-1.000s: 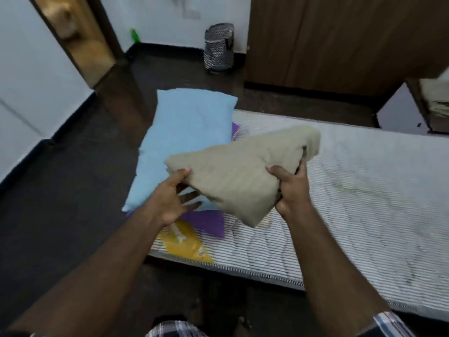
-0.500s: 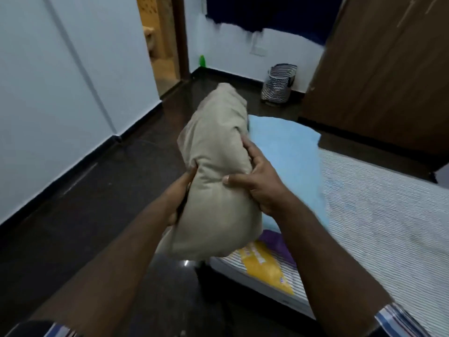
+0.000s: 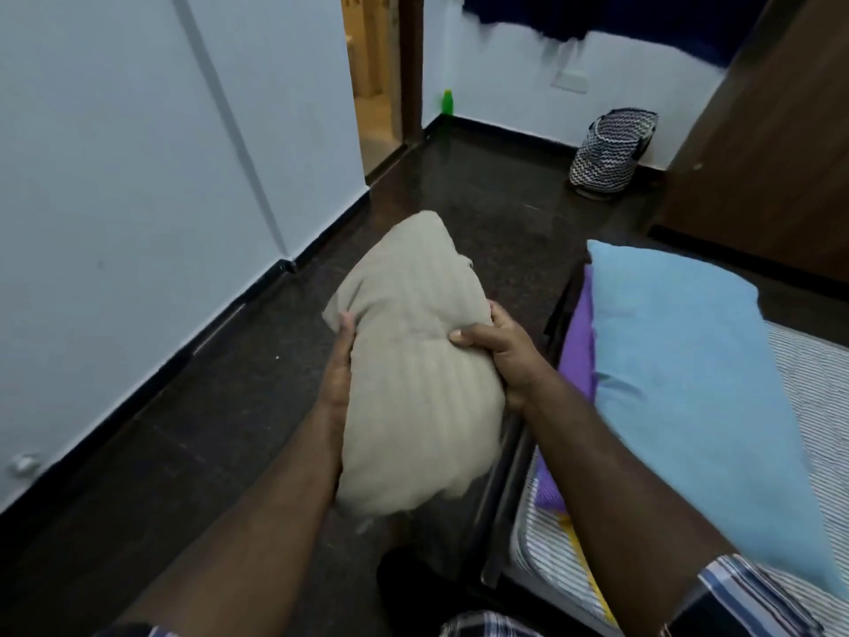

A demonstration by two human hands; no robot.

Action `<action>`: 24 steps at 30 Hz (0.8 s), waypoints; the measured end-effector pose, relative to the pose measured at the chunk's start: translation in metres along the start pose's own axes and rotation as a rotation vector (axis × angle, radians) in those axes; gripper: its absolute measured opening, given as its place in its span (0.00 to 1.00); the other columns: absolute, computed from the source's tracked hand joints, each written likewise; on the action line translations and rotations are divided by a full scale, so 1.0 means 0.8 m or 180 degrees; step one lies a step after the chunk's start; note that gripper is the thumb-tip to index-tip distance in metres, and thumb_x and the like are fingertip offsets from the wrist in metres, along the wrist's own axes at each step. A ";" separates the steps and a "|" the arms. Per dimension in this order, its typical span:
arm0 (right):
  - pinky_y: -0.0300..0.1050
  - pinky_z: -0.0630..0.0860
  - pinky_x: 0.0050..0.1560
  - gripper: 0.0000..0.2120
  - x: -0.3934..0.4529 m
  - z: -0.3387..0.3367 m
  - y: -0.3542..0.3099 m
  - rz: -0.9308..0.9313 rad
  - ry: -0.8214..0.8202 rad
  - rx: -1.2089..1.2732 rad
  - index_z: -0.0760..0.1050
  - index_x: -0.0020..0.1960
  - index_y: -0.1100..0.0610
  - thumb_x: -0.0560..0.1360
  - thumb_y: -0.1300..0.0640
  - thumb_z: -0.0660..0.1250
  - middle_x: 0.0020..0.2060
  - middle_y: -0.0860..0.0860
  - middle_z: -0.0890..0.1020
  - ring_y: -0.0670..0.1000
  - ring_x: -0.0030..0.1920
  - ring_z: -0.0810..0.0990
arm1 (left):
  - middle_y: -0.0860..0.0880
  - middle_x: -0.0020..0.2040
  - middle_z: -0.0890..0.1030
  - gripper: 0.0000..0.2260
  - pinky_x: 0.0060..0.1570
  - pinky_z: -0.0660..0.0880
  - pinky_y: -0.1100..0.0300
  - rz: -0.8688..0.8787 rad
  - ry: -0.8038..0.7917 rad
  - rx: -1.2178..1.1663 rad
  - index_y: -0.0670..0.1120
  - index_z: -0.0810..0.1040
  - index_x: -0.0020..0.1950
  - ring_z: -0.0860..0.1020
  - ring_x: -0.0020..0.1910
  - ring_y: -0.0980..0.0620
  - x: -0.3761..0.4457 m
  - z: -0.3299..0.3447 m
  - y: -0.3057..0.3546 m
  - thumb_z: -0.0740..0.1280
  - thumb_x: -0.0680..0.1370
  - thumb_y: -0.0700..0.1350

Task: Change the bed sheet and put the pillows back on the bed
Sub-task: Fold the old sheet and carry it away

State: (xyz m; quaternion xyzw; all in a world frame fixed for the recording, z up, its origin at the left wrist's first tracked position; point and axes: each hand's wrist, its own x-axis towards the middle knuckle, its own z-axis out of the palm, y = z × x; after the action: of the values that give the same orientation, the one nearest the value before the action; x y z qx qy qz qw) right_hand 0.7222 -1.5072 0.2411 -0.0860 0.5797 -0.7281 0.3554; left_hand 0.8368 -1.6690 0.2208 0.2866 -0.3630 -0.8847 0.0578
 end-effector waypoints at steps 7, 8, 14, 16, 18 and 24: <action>0.41 0.74 0.60 0.30 0.179 0.034 0.000 -0.0597 0.0605 -0.0813 0.66 0.71 0.43 0.74 0.47 0.75 0.69 0.45 0.70 0.40 0.64 0.73 | 0.37 0.55 0.84 0.21 0.59 0.77 0.42 -0.0059 0.0240 0.0130 0.40 0.81 0.60 0.84 0.52 0.39 0.162 0.019 0.125 0.65 0.79 0.57; 0.43 0.72 0.65 0.36 0.202 0.039 -0.002 -0.0554 0.0484 -0.0968 0.64 0.73 0.41 0.70 0.41 0.75 0.72 0.44 0.67 0.41 0.68 0.71 | 0.37 0.57 0.84 0.22 0.60 0.76 0.39 -0.0044 0.0260 0.0134 0.41 0.79 0.62 0.83 0.55 0.38 0.184 0.028 0.143 0.67 0.78 0.57; 0.54 0.70 0.72 0.60 0.334 0.040 -0.045 -0.0199 0.0527 -0.0701 0.52 0.79 0.40 0.56 0.31 0.80 0.75 0.43 0.66 0.46 0.72 0.69 | 0.39 0.63 0.81 0.35 0.57 0.78 0.37 0.0198 0.0371 0.0405 0.46 0.73 0.71 0.82 0.59 0.37 0.344 0.077 0.209 0.79 0.69 0.57; 0.53 0.74 0.68 0.58 0.384 0.025 -0.065 -0.0188 0.0584 -0.0449 0.55 0.78 0.41 0.56 0.35 0.83 0.71 0.43 0.71 0.46 0.68 0.74 | 0.40 0.58 0.84 0.26 0.53 0.81 0.42 0.0090 0.0159 0.0442 0.44 0.75 0.68 0.84 0.55 0.40 0.395 0.105 0.227 0.73 0.75 0.56; 0.54 0.77 0.64 0.52 0.441 0.009 -0.084 -0.0196 0.0681 -0.0241 0.62 0.75 0.43 0.58 0.40 0.84 0.66 0.44 0.77 0.47 0.64 0.79 | 0.40 0.53 0.85 0.19 0.52 0.81 0.46 -0.0127 -0.0138 0.0470 0.42 0.78 0.62 0.85 0.52 0.42 0.450 0.132 0.248 0.69 0.78 0.54; 0.56 0.80 0.60 0.36 0.611 -0.037 -0.147 -0.0144 0.1195 0.0300 0.72 0.67 0.48 0.63 0.48 0.82 0.57 0.49 0.84 0.51 0.57 0.84 | 0.37 0.57 0.84 0.18 0.54 0.81 0.46 -0.0683 -0.0490 0.0914 0.38 0.79 0.61 0.83 0.55 0.39 0.648 0.205 0.319 0.70 0.79 0.50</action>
State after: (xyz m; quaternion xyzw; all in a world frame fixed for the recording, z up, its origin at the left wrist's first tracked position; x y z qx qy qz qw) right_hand 0.2992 -1.7770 0.1984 0.0551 0.5991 -0.7655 0.2282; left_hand 0.2900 -1.9158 0.2460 0.2605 -0.4562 -0.8442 -0.1063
